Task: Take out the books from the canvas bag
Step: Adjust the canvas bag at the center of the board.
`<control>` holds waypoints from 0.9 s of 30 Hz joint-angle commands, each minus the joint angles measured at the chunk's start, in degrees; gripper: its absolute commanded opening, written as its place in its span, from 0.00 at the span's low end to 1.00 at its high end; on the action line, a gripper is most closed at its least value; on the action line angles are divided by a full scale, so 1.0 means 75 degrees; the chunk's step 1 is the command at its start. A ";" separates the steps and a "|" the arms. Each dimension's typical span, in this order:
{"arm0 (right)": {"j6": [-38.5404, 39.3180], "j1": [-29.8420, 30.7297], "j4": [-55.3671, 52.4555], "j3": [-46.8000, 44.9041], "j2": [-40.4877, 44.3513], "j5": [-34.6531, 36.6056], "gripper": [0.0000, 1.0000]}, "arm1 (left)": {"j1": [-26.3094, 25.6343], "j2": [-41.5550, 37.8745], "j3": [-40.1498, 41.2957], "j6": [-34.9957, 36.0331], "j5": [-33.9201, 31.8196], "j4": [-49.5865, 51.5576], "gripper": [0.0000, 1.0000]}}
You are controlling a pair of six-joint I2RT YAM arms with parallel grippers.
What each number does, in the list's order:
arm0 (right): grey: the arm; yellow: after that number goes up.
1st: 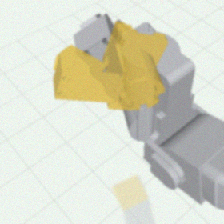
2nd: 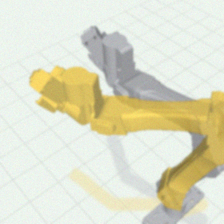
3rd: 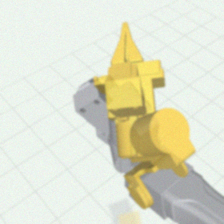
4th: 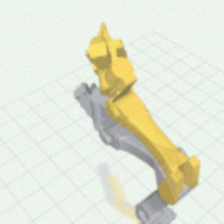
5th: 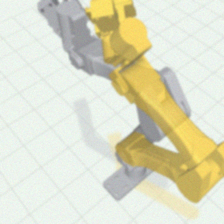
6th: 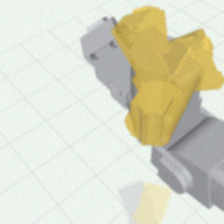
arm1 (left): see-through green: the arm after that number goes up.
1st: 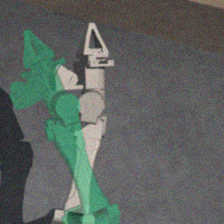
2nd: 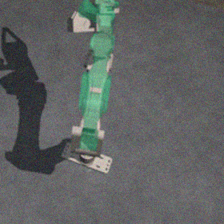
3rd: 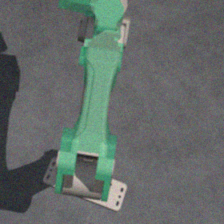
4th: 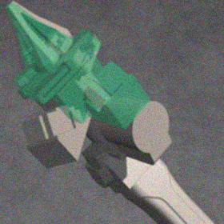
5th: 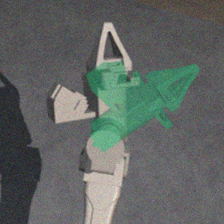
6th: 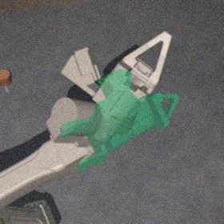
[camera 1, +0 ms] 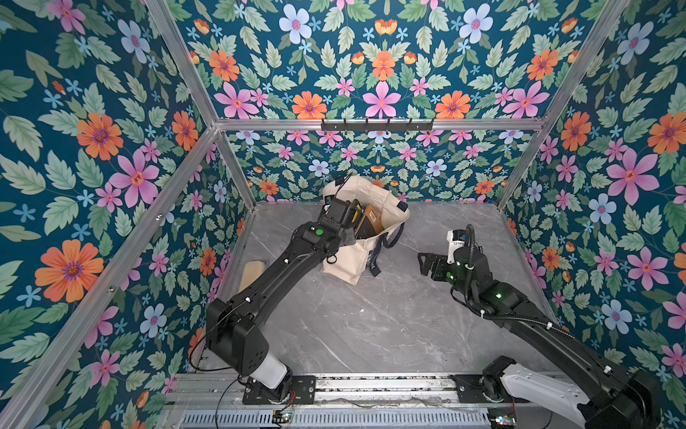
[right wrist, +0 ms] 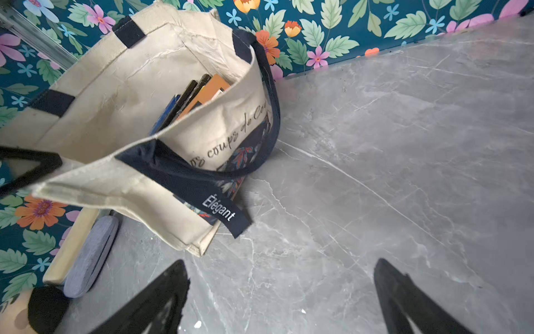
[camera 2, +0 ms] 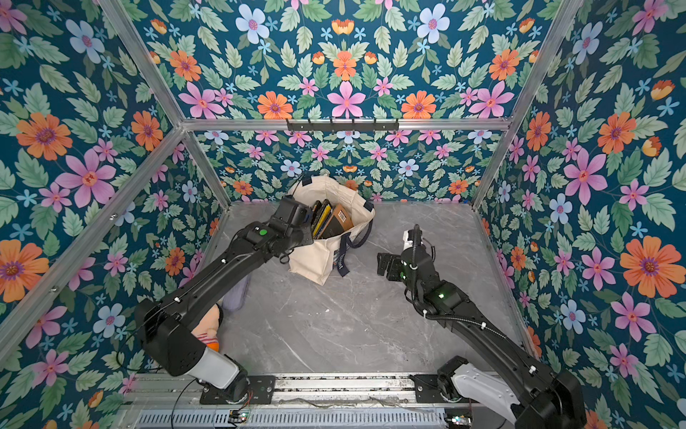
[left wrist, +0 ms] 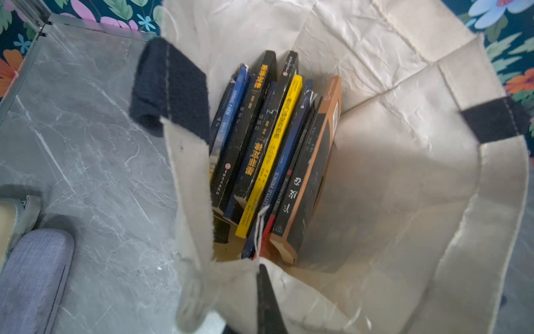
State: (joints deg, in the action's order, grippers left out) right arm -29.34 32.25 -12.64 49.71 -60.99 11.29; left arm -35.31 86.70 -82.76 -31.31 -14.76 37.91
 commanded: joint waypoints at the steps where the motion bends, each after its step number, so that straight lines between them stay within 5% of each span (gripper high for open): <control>1: 0.0107 0.0047 -0.0500 0.0709 -0.0476 0.0279 0.99 | -0.0013 -0.0522 0.0589 0.0744 0.0407 -0.1072 0.00; 12: 0.1101 -0.0082 -0.1152 0.4011 -0.3250 0.0040 0.99 | -0.0261 -0.1486 0.2237 0.1465 0.0493 -0.1609 0.00; 16: 0.1099 -0.0574 -0.1385 0.5105 -0.4233 -0.1006 0.99 | -0.0305 -0.1758 0.2508 0.1706 0.0458 -0.1615 0.00; 27: 0.1609 -0.0696 -0.2532 0.8148 -0.6885 -0.1300 0.99 | -0.0343 -0.1868 0.2649 0.2005 0.0364 -0.1633 0.00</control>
State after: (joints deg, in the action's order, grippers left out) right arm -18.90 26.92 -27.42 107.61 -110.10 3.53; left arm -37.76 72.77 -62.50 -17.89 -12.16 25.76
